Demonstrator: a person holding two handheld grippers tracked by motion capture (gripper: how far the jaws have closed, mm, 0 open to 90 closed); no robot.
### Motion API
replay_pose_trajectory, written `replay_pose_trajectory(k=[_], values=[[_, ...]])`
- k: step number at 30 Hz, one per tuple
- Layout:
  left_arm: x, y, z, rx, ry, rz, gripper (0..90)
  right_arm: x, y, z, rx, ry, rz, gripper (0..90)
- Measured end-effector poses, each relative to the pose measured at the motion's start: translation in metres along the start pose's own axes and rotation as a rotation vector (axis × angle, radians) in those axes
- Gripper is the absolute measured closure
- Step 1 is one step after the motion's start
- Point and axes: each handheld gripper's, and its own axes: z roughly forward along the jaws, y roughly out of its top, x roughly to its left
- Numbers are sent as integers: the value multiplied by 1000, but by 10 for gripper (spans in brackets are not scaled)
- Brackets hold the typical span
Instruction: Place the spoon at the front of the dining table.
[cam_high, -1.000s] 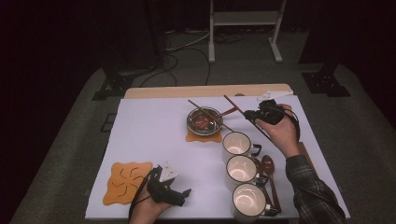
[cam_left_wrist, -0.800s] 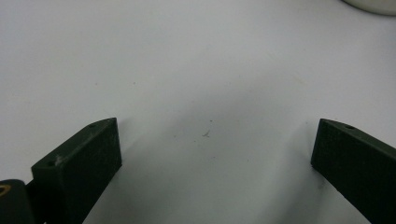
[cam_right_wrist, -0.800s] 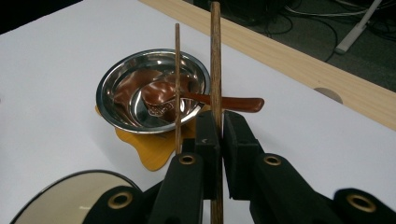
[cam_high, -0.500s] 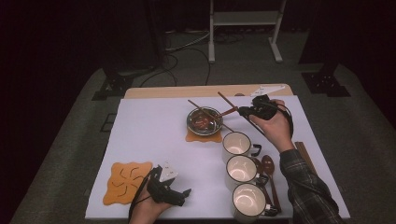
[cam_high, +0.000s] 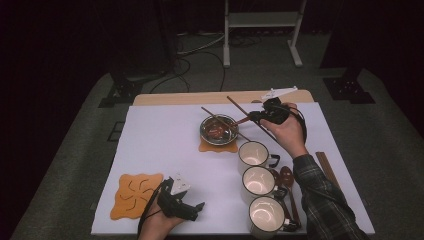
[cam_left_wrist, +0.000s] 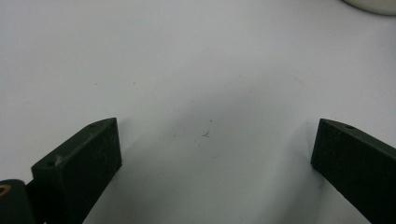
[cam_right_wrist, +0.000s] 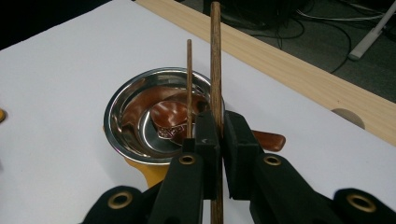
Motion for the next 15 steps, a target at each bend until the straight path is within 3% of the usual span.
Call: replay_pose_trajectory(k=[15], values=[[0,0,0,0,-1,-1,5,1,12,15,10,9,-2,842]])
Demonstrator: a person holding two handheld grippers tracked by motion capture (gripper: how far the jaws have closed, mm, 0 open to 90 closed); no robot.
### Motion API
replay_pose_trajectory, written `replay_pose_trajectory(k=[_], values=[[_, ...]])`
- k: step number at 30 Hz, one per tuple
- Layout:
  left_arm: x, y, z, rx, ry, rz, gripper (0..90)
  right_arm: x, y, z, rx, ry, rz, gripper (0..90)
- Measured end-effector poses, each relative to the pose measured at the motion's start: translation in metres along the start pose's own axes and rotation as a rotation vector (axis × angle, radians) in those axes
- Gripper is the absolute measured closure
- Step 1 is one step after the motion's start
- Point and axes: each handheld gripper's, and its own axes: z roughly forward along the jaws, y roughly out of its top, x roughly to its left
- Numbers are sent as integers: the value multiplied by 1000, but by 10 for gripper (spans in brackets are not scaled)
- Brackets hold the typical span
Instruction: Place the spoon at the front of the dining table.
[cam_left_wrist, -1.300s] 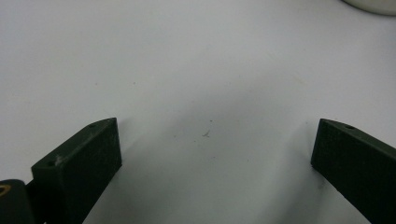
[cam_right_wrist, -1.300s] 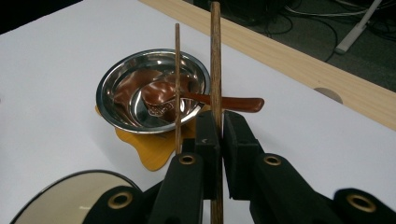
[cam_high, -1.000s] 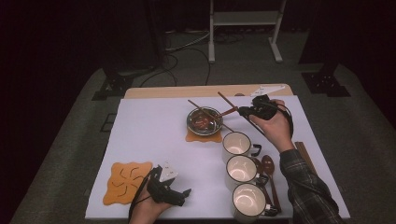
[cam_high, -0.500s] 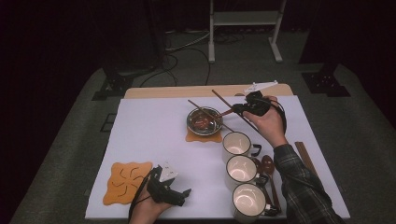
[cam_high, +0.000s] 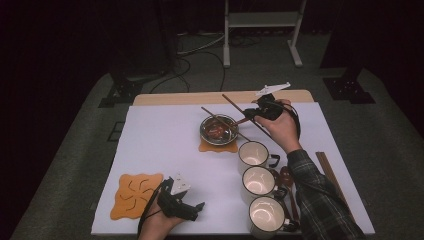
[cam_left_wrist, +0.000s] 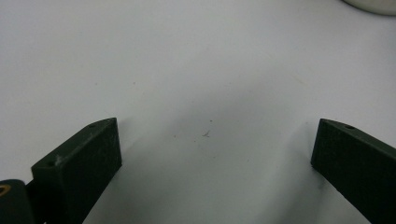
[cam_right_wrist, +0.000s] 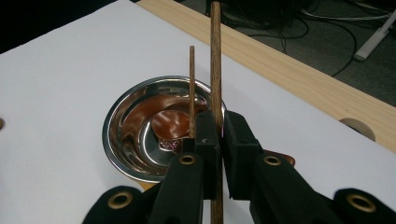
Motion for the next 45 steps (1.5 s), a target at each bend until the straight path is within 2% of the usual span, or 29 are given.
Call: replay_pose_trajectory(k=[33,45], values=[[0,0,0,0,1,2,5,12,27,28,23,32,-23,841],[0,0,0,-2,1,1,5,19,36,44,40,47,-30,841]])
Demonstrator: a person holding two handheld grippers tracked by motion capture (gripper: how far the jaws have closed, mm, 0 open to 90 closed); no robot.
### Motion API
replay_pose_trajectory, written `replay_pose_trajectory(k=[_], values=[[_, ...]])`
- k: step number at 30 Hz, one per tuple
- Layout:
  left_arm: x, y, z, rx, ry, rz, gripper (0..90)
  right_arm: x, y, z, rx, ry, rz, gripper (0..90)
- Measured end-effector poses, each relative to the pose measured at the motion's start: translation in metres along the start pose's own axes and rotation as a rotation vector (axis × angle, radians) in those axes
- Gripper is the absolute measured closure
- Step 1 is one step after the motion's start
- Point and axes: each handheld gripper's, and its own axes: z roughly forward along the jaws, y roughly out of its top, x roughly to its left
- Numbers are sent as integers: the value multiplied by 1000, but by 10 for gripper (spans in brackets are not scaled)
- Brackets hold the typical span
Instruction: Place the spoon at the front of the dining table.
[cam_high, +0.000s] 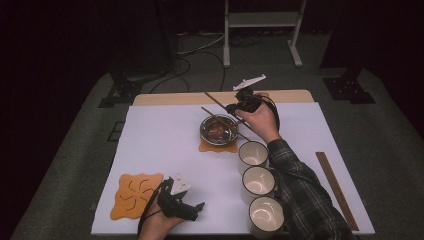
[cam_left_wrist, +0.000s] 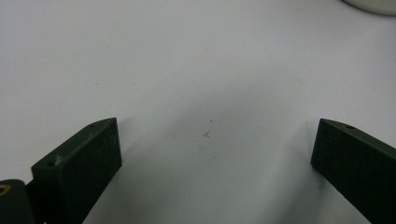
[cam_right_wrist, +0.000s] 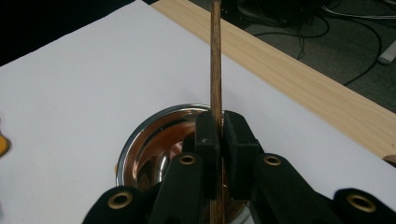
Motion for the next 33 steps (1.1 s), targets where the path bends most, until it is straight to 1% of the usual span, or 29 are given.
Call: replay_pose_trajectory(k=[9,16,25,32,33], values=[[0,0,0,2,0,0,5,6,6,13,7,17,-2,841],[0,0,0,3,1,2,5,7,8,23,14,23,11,841],[0,0,0,3,0,1,5,7,6,34,24,23,25,841],[0,0,0,2,0,1,5,9,3,41,42,17,12,841],[0,0,0,3,0,1,5,9,3,42,44,18,16,841]])
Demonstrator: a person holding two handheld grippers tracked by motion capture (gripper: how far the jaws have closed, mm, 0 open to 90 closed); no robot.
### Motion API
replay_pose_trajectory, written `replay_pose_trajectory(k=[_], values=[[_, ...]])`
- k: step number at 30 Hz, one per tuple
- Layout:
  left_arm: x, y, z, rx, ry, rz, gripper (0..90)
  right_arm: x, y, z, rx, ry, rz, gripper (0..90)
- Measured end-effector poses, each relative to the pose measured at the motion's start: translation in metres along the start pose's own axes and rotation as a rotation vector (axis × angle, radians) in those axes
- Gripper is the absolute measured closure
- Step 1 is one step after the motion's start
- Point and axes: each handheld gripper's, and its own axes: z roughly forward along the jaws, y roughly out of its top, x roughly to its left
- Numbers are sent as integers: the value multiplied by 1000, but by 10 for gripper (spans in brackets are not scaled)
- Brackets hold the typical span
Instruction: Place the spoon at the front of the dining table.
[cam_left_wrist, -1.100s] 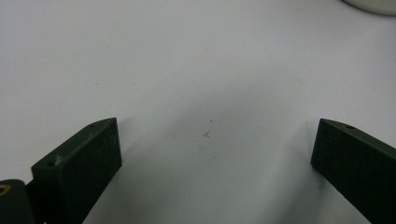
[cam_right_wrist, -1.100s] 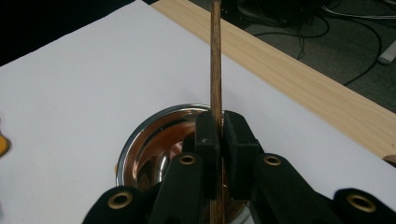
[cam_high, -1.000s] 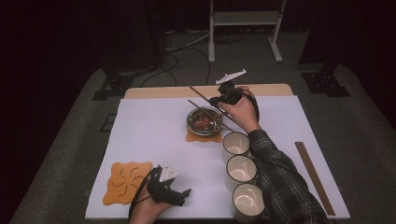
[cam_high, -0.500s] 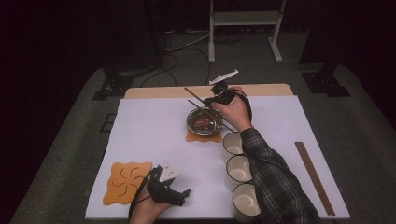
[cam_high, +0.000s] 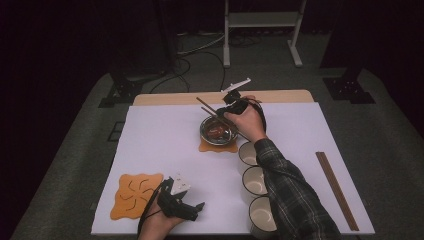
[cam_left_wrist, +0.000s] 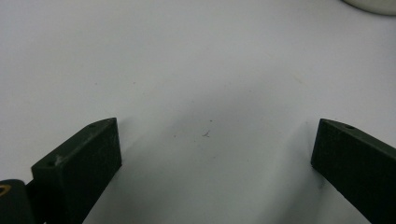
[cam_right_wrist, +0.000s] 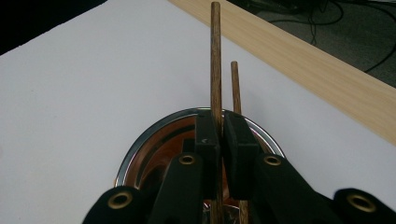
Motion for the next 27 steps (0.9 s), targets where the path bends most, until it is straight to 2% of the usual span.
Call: replay_pose_trajectory(k=[27], values=[[0,0,0,0,0,0,5,-1,-14,22,72,-27,-21,841]])
